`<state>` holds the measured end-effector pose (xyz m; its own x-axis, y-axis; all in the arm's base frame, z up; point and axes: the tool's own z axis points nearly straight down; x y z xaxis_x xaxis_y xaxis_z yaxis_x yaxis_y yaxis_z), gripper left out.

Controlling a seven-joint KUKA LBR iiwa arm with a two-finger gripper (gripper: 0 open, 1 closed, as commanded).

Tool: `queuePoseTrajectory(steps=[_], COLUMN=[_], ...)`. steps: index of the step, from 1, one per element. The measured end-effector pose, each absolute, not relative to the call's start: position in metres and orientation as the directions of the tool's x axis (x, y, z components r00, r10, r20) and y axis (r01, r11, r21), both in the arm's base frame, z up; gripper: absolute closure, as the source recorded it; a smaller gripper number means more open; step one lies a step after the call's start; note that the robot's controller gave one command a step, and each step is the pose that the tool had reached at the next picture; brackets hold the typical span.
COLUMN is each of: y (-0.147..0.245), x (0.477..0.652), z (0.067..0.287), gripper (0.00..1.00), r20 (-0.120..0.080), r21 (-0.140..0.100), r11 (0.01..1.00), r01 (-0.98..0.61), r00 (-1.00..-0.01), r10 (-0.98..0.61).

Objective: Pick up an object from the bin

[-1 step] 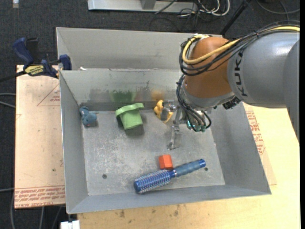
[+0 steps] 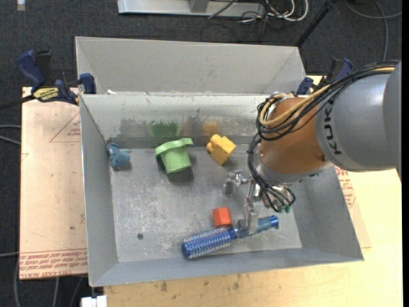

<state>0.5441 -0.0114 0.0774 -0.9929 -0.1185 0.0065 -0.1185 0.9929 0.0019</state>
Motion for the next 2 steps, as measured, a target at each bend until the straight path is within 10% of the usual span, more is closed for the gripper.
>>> queuePoseTrajectory(steps=[1, 2], y=[0.0262, 0.0247], x=[0.486, 0.4863], z=[0.0776, 0.0779], gripper=[0.0, 1.0], r20=[-0.01, -0.004], r21=[0.001, 0.001], r11=[0.981, 0.981], r01=[-0.195, -0.192], r00=[-0.981, -0.981], r10=[-0.195, -0.192])
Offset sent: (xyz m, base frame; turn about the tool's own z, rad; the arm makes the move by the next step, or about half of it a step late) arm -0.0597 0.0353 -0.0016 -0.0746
